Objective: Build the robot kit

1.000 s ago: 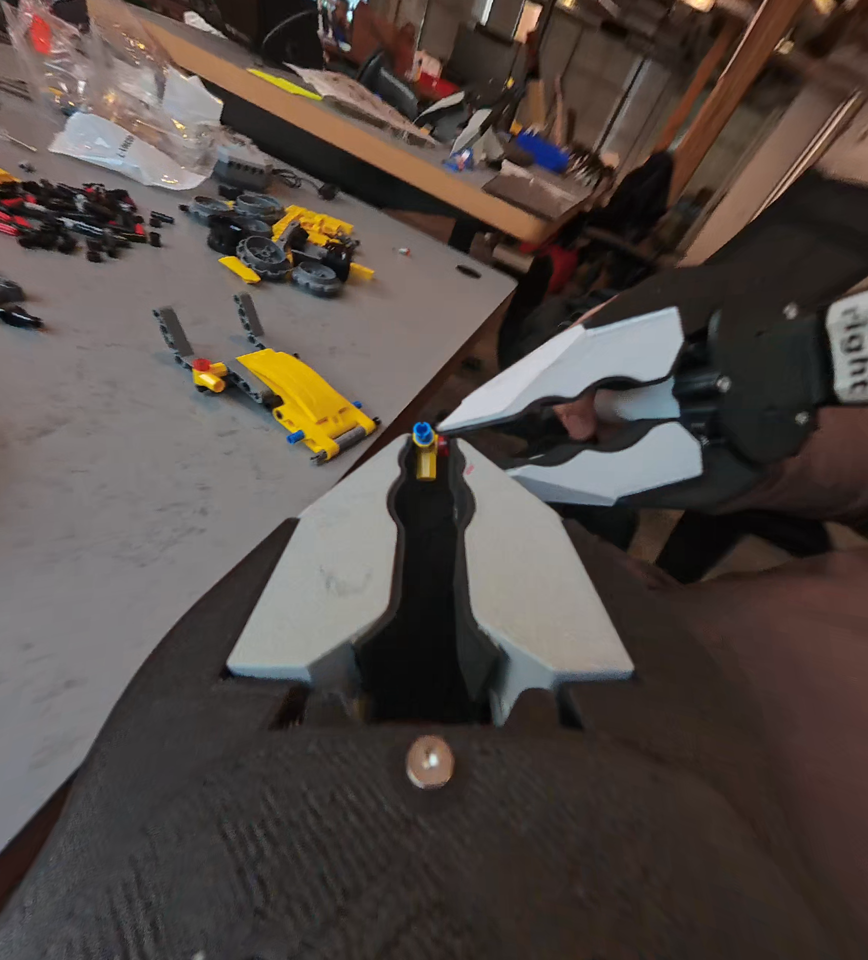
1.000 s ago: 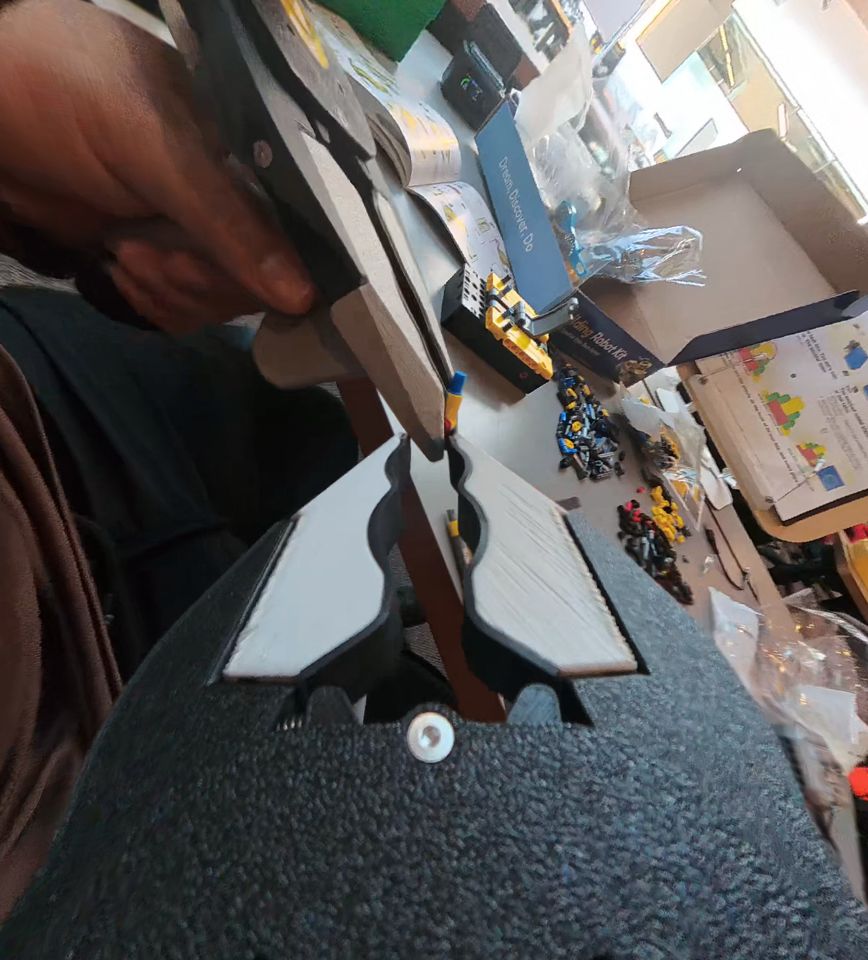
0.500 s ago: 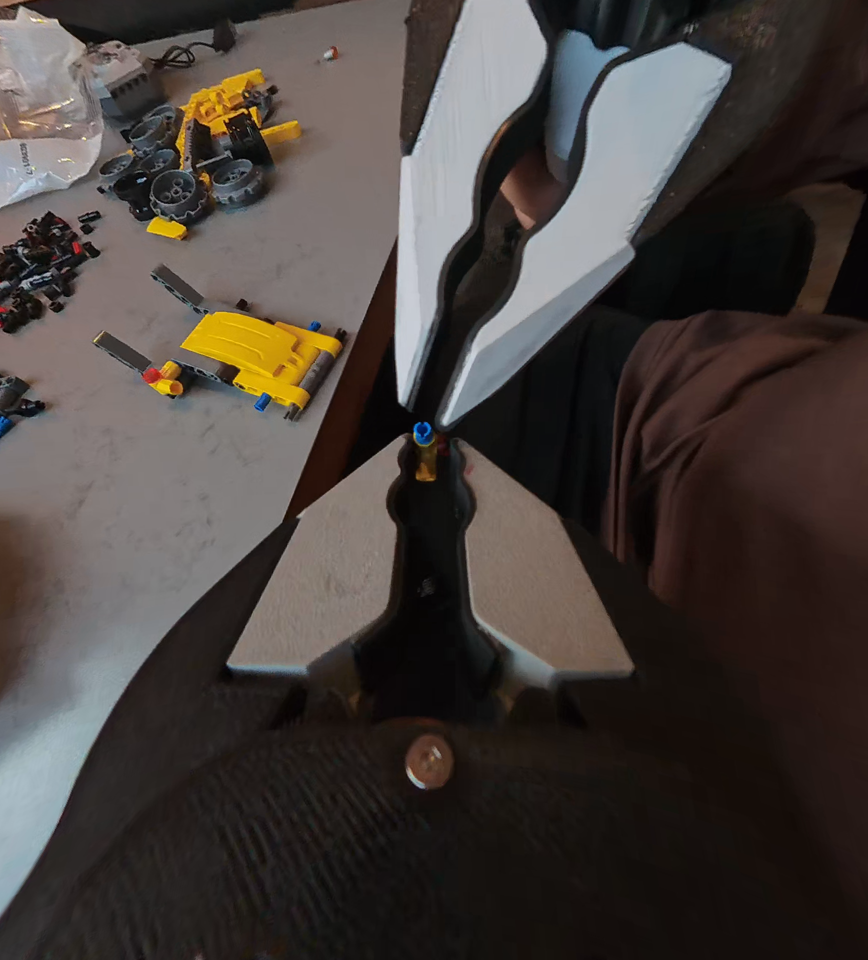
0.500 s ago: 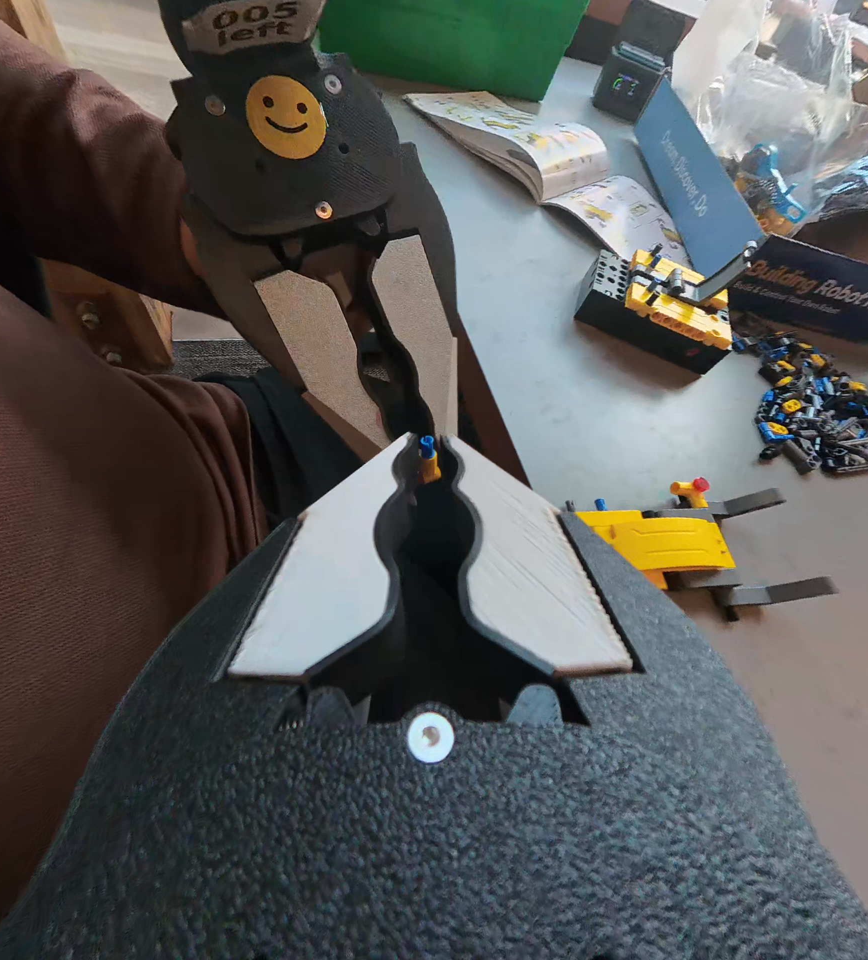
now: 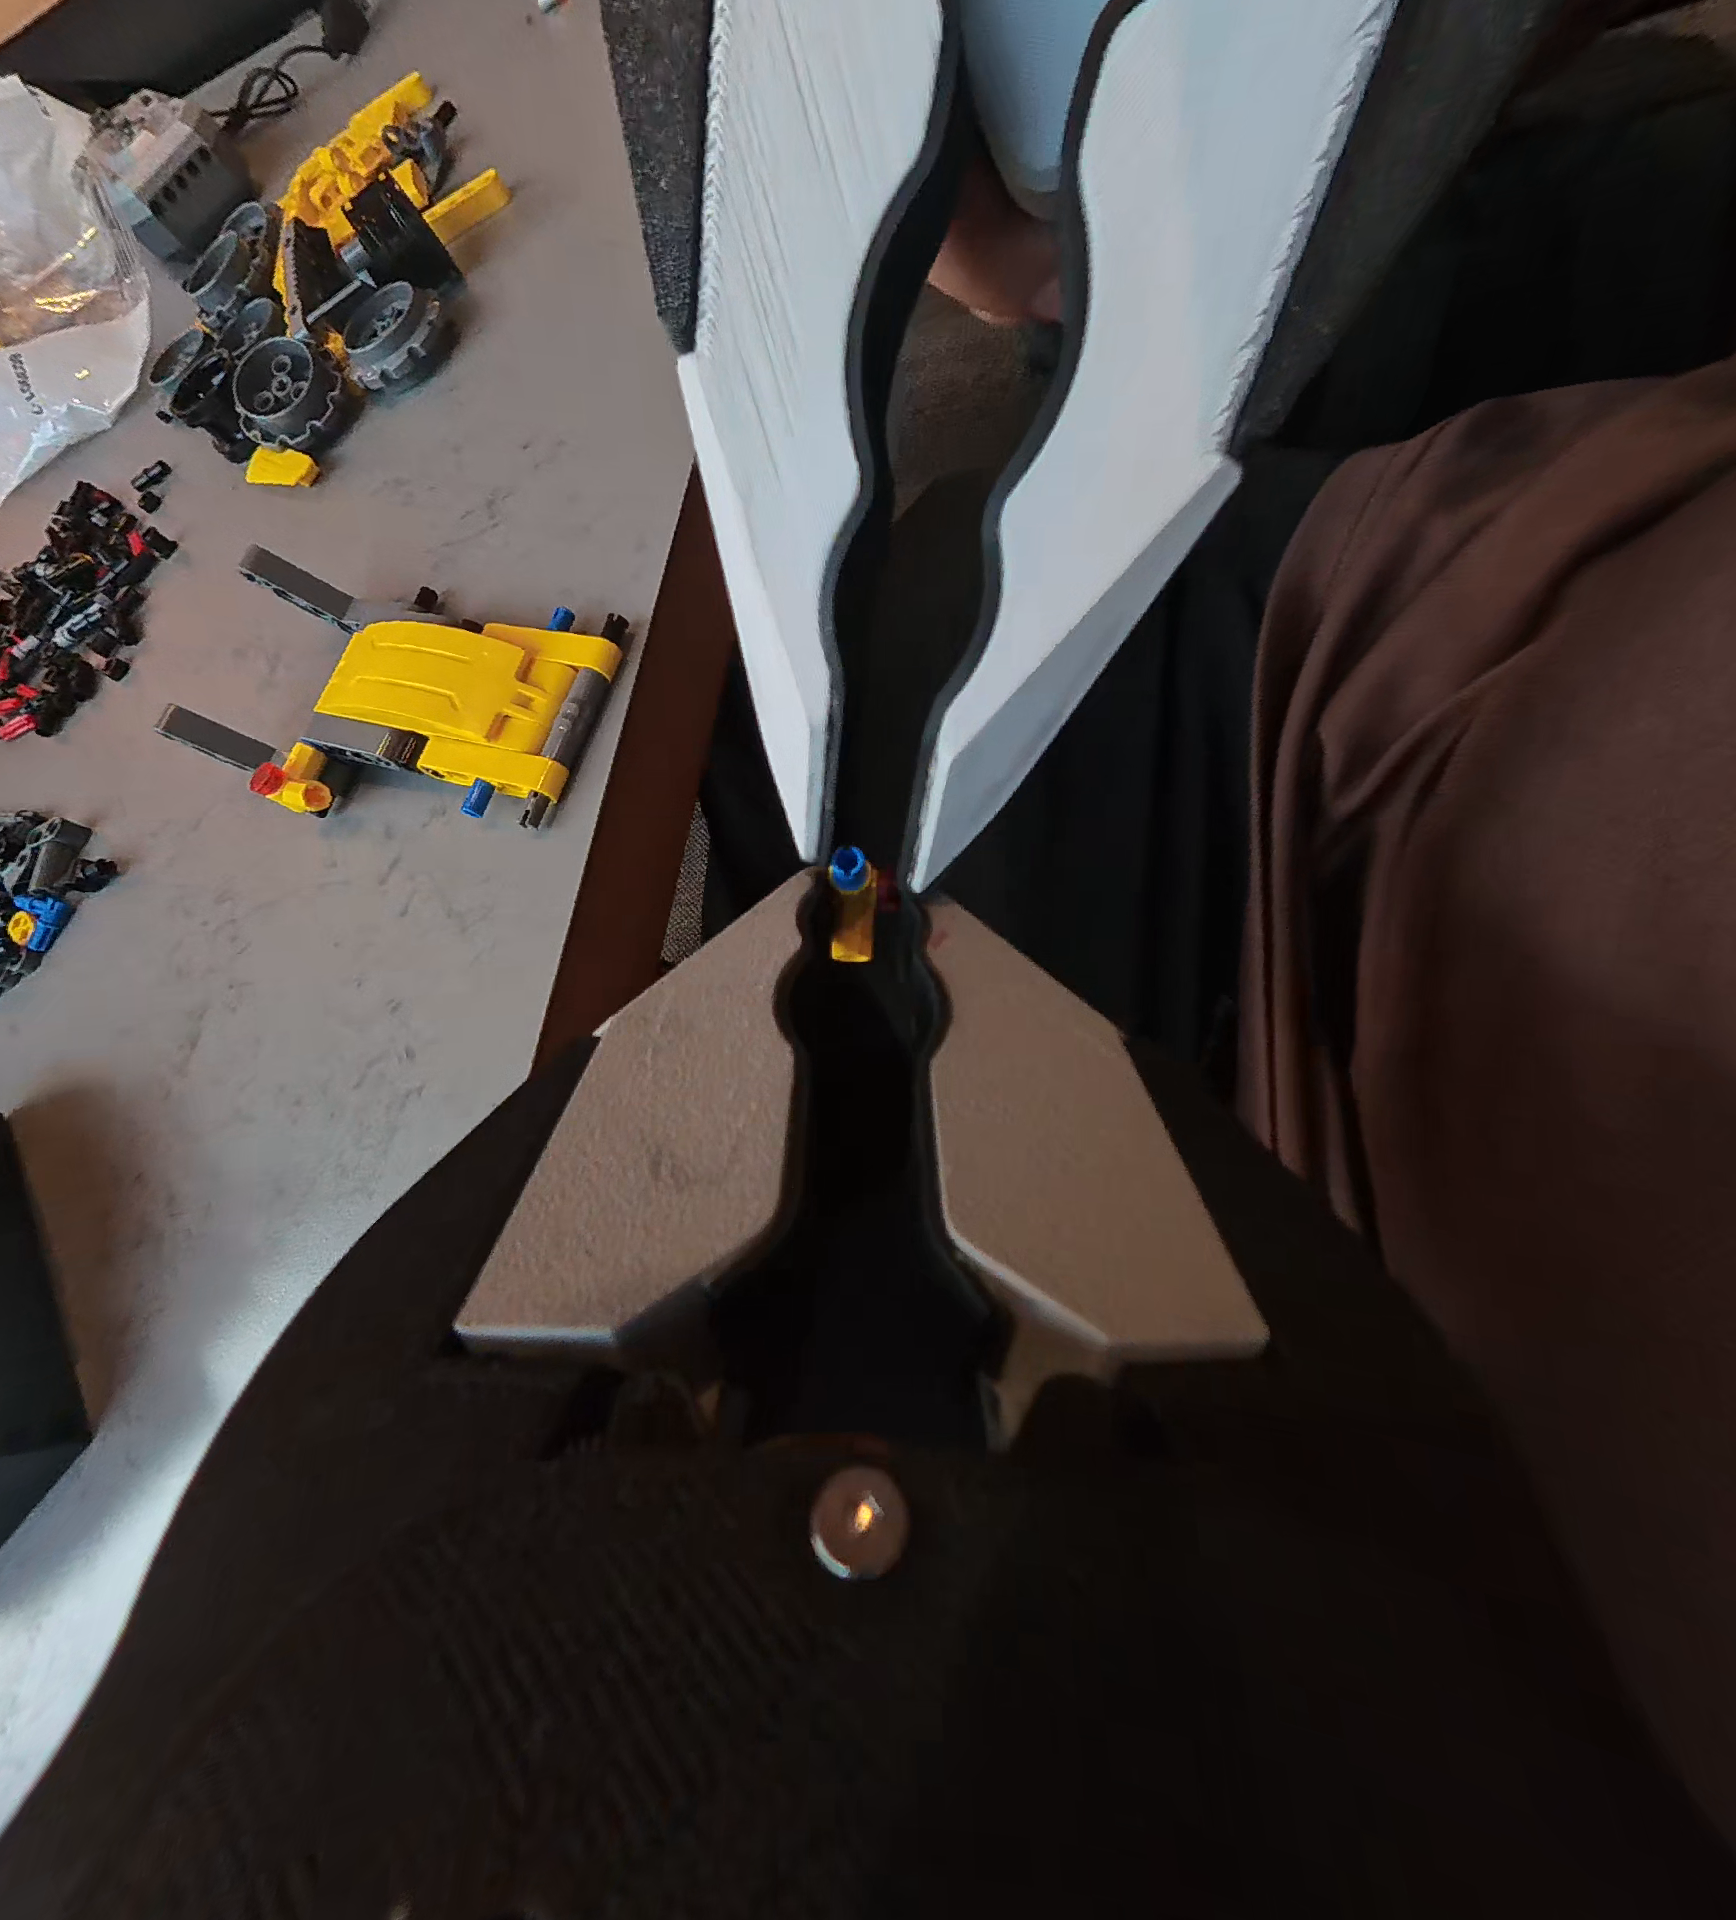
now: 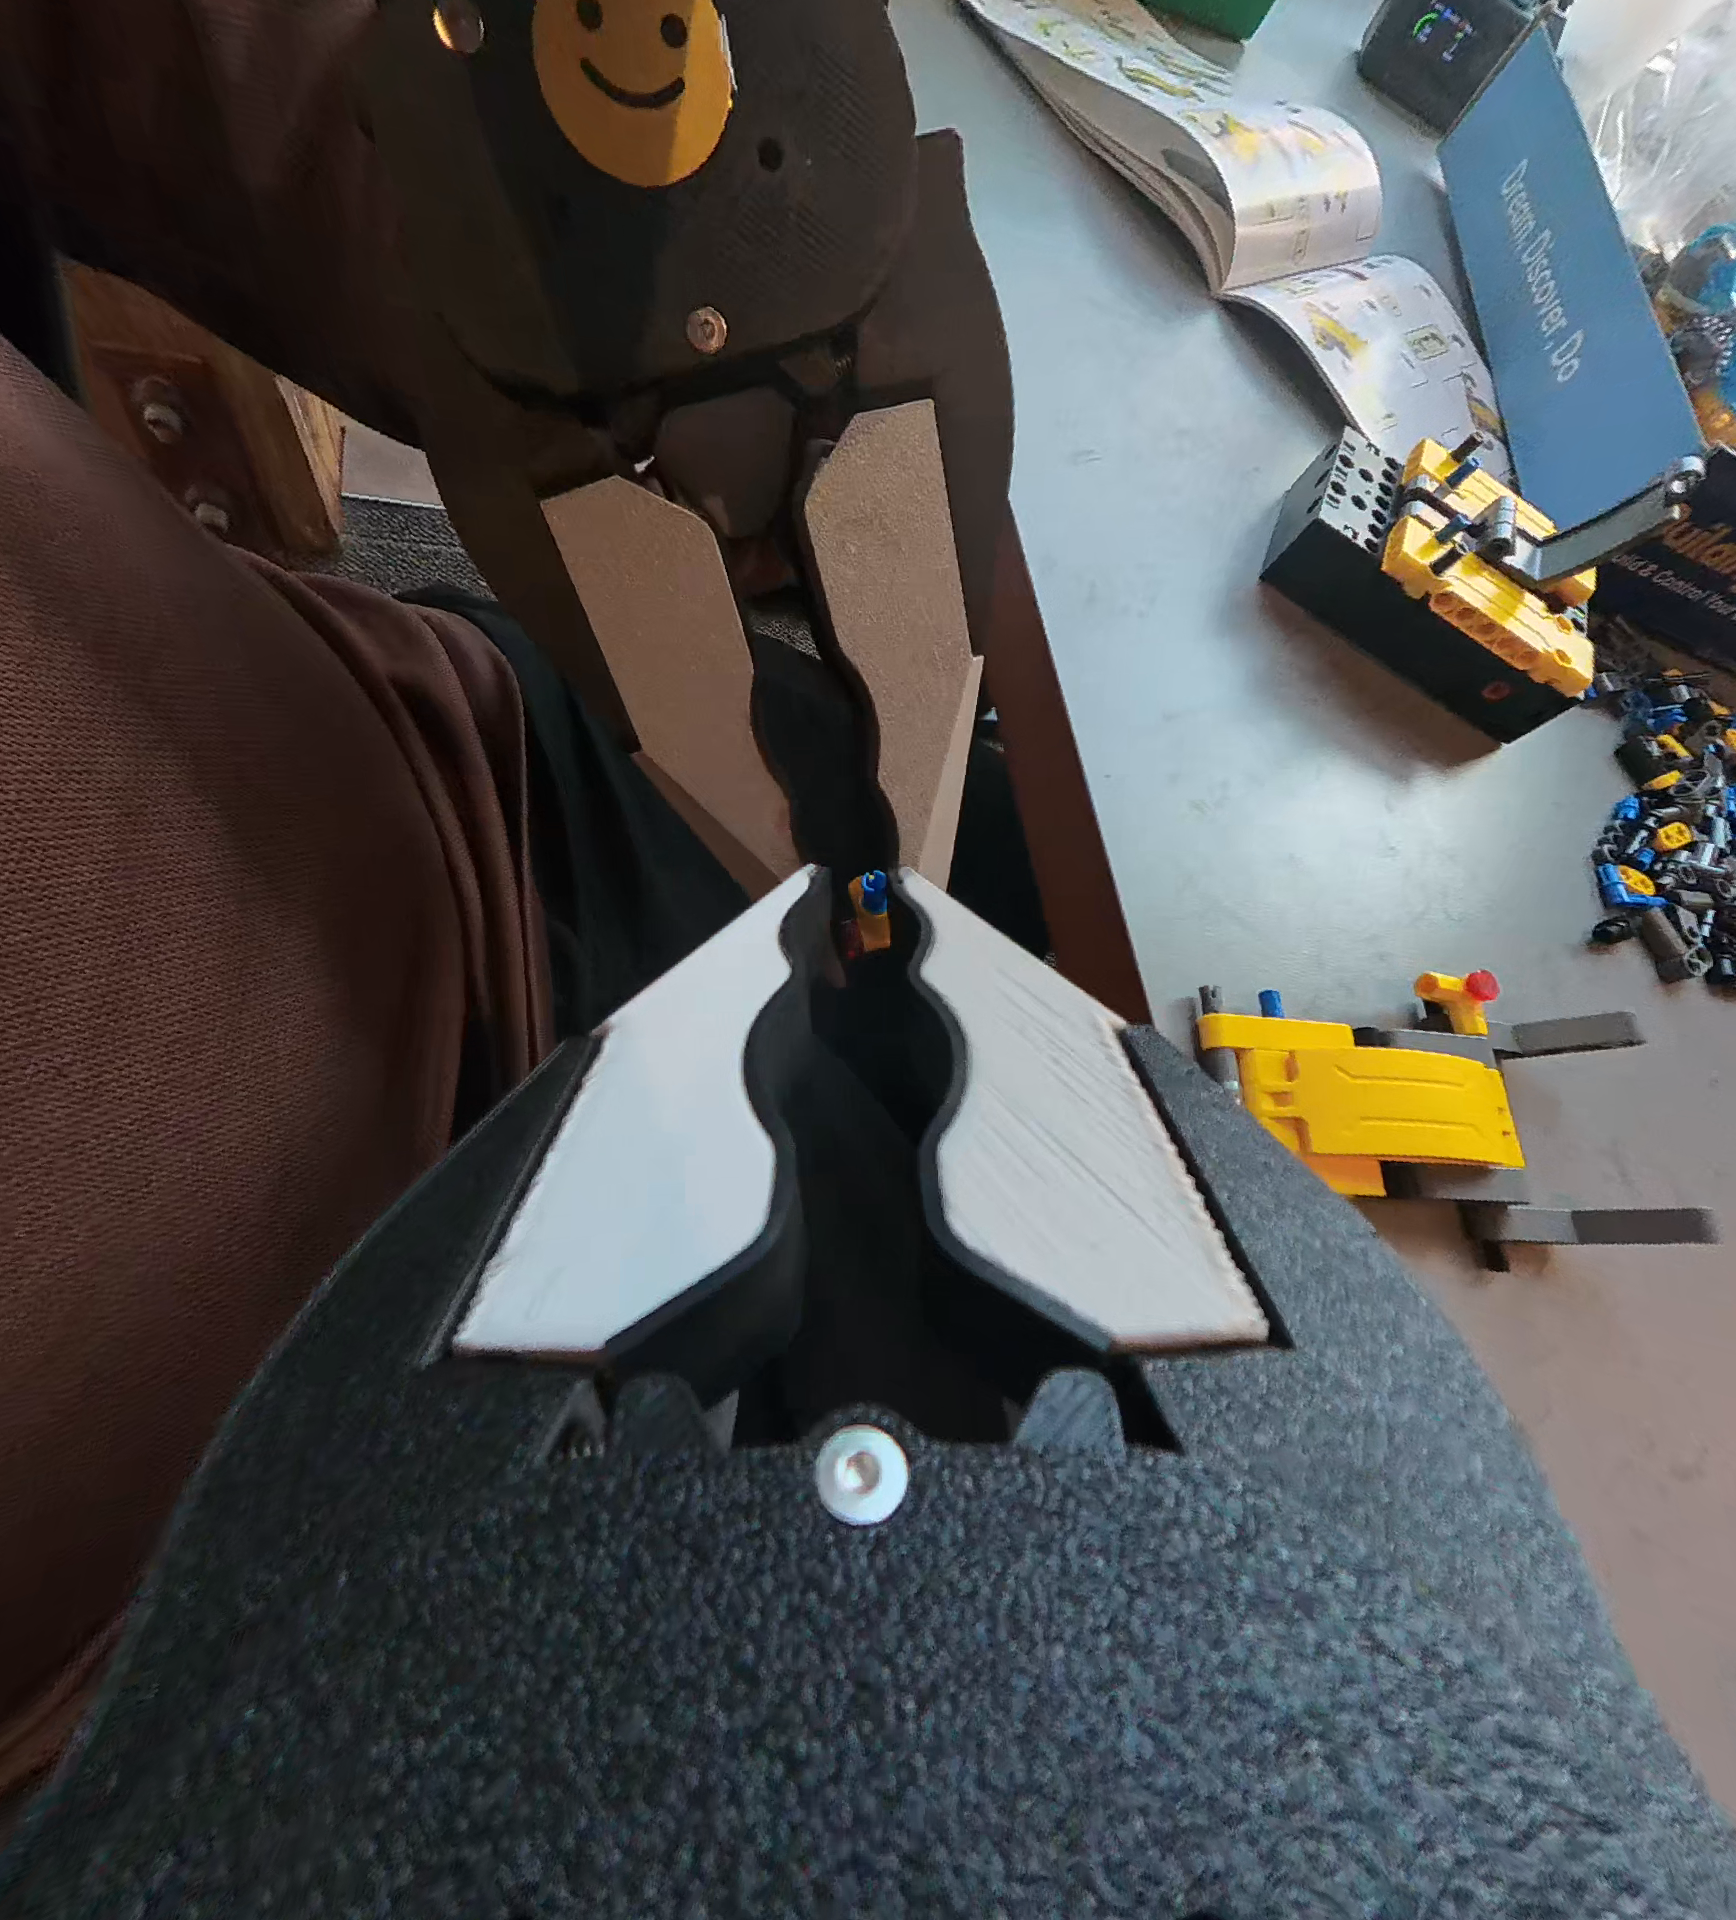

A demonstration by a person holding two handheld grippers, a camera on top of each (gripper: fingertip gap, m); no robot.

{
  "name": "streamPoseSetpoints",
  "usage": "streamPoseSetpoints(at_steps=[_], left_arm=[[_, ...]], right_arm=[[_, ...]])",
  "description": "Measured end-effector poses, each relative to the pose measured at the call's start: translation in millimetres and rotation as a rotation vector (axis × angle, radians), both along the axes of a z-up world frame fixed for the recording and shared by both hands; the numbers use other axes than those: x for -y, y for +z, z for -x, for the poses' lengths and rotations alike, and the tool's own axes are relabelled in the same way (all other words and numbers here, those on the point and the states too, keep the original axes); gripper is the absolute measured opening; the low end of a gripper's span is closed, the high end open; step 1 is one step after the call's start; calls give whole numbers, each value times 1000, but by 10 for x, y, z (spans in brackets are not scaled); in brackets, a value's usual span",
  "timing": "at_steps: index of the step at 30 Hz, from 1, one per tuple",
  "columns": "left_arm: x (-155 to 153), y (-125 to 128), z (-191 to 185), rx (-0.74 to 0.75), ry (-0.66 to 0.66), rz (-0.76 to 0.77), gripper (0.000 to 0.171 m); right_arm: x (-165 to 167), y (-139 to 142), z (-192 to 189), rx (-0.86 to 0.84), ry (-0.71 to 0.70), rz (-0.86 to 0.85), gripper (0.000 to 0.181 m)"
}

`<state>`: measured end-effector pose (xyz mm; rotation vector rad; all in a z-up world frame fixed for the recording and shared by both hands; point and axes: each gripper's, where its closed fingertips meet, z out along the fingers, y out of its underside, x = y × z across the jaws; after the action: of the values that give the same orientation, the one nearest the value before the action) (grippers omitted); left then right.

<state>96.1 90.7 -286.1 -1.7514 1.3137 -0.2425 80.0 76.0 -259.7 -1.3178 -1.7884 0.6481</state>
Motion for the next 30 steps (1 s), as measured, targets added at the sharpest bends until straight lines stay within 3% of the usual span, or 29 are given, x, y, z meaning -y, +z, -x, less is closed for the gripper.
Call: streamPoseSetpoints(at_steps=[10, 18, 24, 30], left_arm=[[7, -27, -6, -26, -15, -20, 9], [-35, 45, 22, 56, 24, 34, 9], [-41, -41, 32, -75, 26, -49, 9], [-15, -35, 21, -77, 1, -48, 9]], right_arm=[[-12, -16, -7, 5, -5, 41, 4], [-67, 59, 30, 5, -60, -66, 3], [-36, -33, 37, 24, -47, -116, 4], [-12, -28, 43, 31, -24, -184, 5]])
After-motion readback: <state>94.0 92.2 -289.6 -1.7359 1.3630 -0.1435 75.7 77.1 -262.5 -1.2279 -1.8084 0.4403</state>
